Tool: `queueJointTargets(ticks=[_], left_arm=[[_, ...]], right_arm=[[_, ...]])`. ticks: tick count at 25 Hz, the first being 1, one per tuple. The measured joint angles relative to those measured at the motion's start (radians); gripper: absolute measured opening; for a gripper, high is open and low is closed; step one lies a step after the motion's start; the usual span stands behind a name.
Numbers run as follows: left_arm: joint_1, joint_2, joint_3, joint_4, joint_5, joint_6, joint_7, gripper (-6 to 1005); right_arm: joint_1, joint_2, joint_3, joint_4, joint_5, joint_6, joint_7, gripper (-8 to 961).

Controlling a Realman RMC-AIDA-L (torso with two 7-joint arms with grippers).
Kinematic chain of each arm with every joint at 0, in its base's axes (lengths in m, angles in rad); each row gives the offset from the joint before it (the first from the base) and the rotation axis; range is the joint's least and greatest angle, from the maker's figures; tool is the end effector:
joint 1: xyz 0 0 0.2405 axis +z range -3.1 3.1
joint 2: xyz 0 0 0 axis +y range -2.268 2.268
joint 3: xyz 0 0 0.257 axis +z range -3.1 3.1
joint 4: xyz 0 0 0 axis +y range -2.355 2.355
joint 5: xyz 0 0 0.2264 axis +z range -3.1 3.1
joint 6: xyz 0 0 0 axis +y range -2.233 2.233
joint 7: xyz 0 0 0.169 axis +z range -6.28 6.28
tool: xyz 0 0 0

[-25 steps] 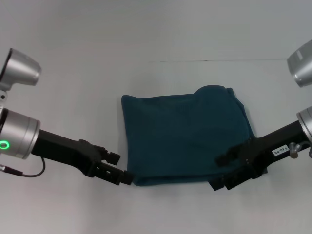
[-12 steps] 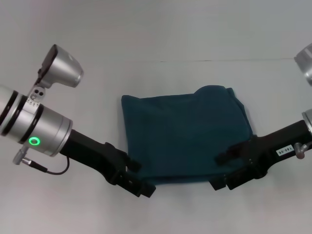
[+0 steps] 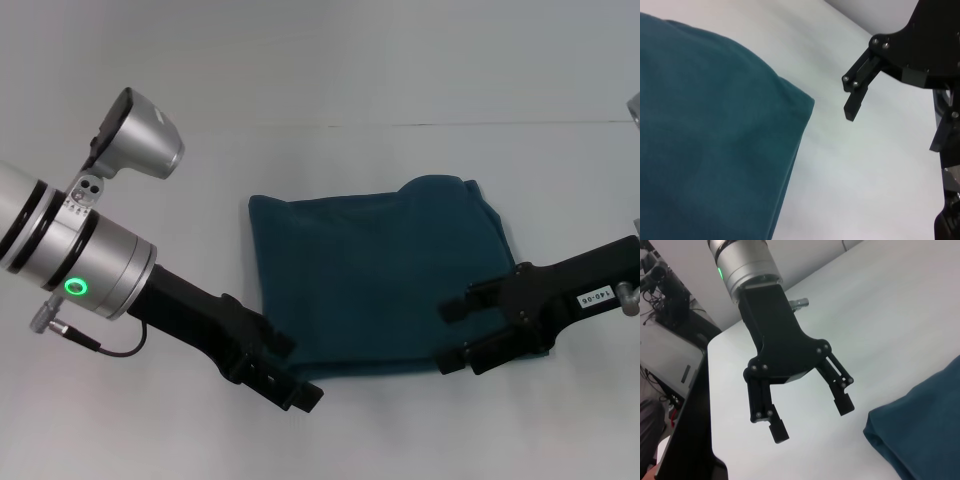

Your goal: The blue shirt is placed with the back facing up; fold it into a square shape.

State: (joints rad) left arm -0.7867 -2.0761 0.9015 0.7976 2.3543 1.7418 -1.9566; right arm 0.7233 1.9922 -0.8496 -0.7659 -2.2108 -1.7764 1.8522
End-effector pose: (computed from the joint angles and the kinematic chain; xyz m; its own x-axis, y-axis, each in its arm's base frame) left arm -0.1923 0.3623 -0.0402 0.8425 0.5385 -0.0177 0.5363 -0.8351 0.1225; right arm 0.2105 0.3647 -0.0029 0.8404 -0.5241 -0.1379 -0.5106 -0.8510 0.1226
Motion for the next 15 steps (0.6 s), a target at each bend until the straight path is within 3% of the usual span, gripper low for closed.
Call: queueJointTargets(ticks=[15], left_arm=[[-0.001,0.010,0.005,0.003,0.002,-0.029,-0.016,950]], right_arm=[[-0.001,-0.005,0.004,0.001,-0.004,-0.024,0.004,913]])
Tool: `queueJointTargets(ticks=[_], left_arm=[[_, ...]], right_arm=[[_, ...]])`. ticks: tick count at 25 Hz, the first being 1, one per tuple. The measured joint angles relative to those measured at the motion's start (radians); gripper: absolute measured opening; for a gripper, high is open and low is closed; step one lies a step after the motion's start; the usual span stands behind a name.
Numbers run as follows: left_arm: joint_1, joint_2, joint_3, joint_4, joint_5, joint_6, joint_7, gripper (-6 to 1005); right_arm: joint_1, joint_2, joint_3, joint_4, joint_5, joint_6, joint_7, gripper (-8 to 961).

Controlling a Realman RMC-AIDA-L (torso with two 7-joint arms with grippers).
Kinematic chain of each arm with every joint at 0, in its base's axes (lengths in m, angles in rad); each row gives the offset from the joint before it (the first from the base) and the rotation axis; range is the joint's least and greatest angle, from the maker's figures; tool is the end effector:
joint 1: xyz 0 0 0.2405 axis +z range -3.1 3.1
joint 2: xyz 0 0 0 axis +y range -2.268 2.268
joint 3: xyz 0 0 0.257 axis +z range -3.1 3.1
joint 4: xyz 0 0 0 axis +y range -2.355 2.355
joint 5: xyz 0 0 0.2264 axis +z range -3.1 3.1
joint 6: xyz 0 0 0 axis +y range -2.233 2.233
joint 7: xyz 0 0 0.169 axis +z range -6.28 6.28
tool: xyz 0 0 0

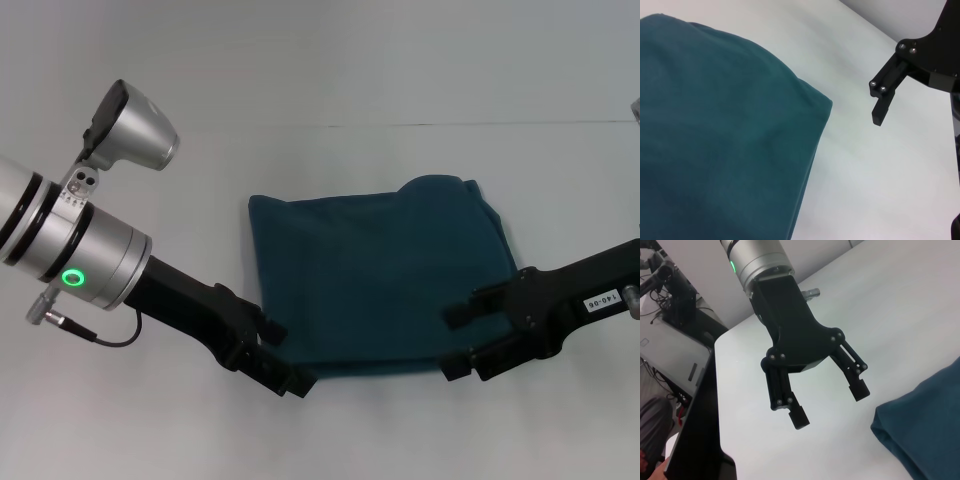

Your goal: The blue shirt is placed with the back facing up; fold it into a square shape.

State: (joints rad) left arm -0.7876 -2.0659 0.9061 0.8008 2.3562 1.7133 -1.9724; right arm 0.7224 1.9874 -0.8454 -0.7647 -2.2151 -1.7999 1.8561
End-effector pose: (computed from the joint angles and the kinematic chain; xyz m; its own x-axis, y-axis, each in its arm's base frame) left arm -0.1947 0.3692 -0.0367 0.8361 0.5484 -0.0155 0.5476 -0.8325 0.0841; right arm 0.2115 0.3614 -0.0004 0.8382 -0.5300 -0.1290 -0.5138 -0.8465 0.1394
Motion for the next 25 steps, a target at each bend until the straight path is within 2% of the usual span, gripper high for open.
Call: queueJointTargets(ticks=[9,17,25], left_arm=[[-0.006,0.000,0.003,0.000,0.000,0.000,-0.002,950],[-0.014,0.006,0.085,0.043,0.003,0.017,-0.050,950],[-0.022,0.007,0.097,0.086,0.003,0.031,-0.077,950]], right_arm=[[0.000,0.000,0.000,0.000,0.000,0.006,0.002,913],[-0.001,-0.005,-0.002,0.004,-0.003,0.008,0.003,913],[-0.002,-0.006,-0.001,0.004,-0.003,0.006,0.003,913]])
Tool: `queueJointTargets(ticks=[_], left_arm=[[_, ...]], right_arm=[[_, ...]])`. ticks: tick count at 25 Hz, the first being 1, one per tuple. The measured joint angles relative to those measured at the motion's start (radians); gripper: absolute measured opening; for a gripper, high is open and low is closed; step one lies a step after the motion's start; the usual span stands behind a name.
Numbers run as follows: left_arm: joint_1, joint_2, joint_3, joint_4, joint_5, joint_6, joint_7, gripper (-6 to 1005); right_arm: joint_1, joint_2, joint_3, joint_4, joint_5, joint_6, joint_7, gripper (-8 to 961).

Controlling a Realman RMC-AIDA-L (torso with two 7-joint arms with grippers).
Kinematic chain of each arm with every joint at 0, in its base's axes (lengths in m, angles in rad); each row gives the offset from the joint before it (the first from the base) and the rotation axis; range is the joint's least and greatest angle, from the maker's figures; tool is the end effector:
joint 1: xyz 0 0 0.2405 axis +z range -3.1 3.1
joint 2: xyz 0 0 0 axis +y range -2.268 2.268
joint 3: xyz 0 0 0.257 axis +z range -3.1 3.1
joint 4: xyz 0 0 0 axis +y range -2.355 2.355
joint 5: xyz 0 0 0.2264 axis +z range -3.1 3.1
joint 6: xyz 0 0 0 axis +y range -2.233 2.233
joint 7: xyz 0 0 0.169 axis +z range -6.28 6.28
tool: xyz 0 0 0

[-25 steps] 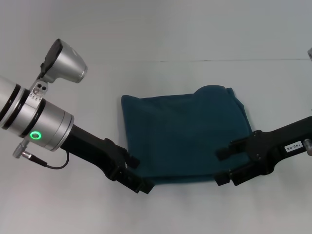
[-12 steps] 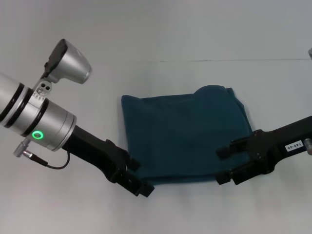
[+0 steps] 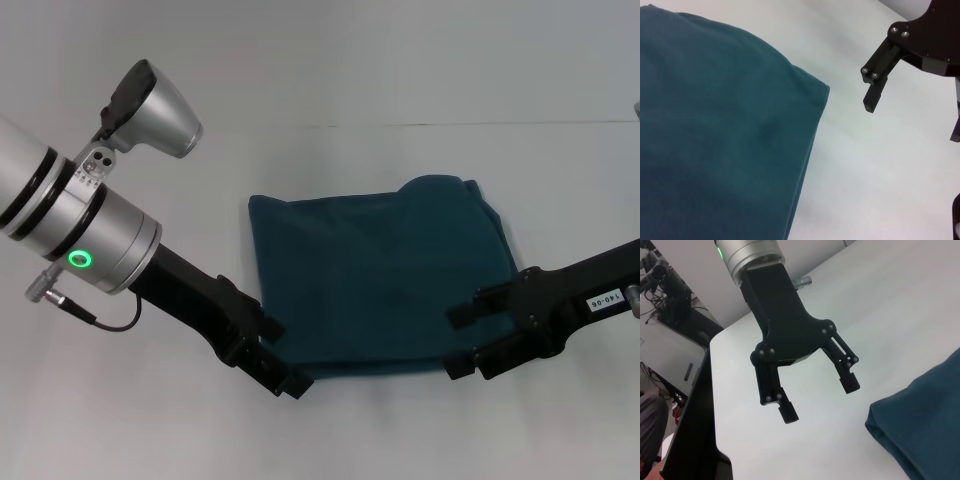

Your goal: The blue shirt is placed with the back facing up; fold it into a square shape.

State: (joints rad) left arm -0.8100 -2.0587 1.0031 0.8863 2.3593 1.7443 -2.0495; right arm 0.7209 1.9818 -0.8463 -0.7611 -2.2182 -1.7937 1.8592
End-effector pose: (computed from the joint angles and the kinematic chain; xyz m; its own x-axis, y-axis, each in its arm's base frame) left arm -0.1764 0.3723 -0.0316 0.8586 0.5028 -0.1005 0.5097 -0.8581 0.0621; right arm 0.2142 0.3624 0.0010 0.8349 -0.5360 -0.1246 -0.5217 -0.8430 0.1307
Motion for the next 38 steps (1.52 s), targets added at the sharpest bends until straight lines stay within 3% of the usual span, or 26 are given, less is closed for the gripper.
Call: queueJointTargets(ticks=[27,38], left_arm=[[0.009,-0.005,-0.032,-0.010,-0.009,0.003,-0.001,949],[0.009,-0.010,-0.032,-0.011,-0.008,-0.009,-0.001,949]], right_arm=[[0.000,0.004,0.007,0.002,0.007,-0.032,-0.013,913],[0.000,0.006,0.065,-0.003,0.005,-0.011,-0.023,914]])
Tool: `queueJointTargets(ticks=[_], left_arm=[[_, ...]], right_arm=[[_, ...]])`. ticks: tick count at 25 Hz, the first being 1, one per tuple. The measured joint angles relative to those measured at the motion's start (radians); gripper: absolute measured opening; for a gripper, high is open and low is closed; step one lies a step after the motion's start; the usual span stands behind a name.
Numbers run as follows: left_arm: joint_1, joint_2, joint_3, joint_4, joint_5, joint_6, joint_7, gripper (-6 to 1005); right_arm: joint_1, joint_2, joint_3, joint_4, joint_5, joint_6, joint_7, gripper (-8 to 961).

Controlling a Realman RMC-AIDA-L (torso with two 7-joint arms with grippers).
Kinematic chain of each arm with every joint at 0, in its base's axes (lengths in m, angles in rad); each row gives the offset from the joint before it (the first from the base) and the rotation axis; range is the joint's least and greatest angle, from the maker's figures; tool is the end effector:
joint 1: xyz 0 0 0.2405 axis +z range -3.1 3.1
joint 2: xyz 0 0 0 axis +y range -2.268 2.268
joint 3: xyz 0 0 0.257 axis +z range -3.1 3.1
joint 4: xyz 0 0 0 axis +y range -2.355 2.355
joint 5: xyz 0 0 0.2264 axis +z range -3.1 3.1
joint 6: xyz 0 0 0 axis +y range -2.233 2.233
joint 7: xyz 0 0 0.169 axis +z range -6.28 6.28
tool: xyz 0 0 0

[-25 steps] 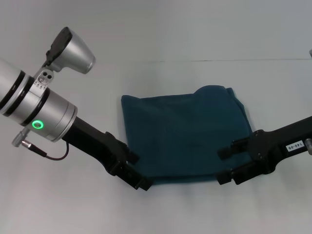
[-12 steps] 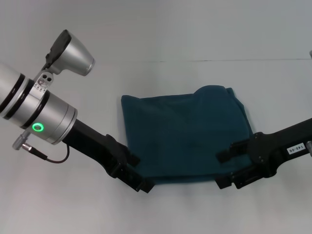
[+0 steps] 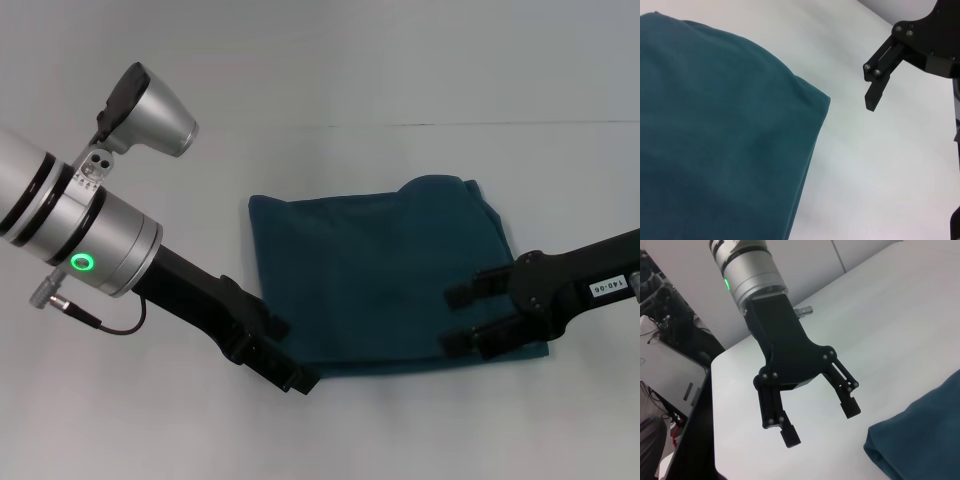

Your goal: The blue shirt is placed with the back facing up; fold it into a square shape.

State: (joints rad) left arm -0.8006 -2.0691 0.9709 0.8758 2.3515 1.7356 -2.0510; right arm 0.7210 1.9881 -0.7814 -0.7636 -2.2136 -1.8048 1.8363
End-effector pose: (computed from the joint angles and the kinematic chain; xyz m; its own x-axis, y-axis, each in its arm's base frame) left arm -0.1782 0.3716 -0.0337 0.8444 0.5320 -0.0626 0.5354 -0.8418 0.0686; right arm 0.2118 0.3651 0.0070 0.8274 -0.5295 -0.1873 -0.5145 -0.8483 0.1254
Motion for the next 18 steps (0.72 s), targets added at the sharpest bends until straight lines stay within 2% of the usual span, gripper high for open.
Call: queueJointTargets(ticks=[18], left_arm=[[0.000,0.000,0.000,0.004,-0.002,-0.002,-0.003,948]], right_arm=[[0.000,-0.001,-0.001,0.000,-0.003,0.002,-0.002,914]])
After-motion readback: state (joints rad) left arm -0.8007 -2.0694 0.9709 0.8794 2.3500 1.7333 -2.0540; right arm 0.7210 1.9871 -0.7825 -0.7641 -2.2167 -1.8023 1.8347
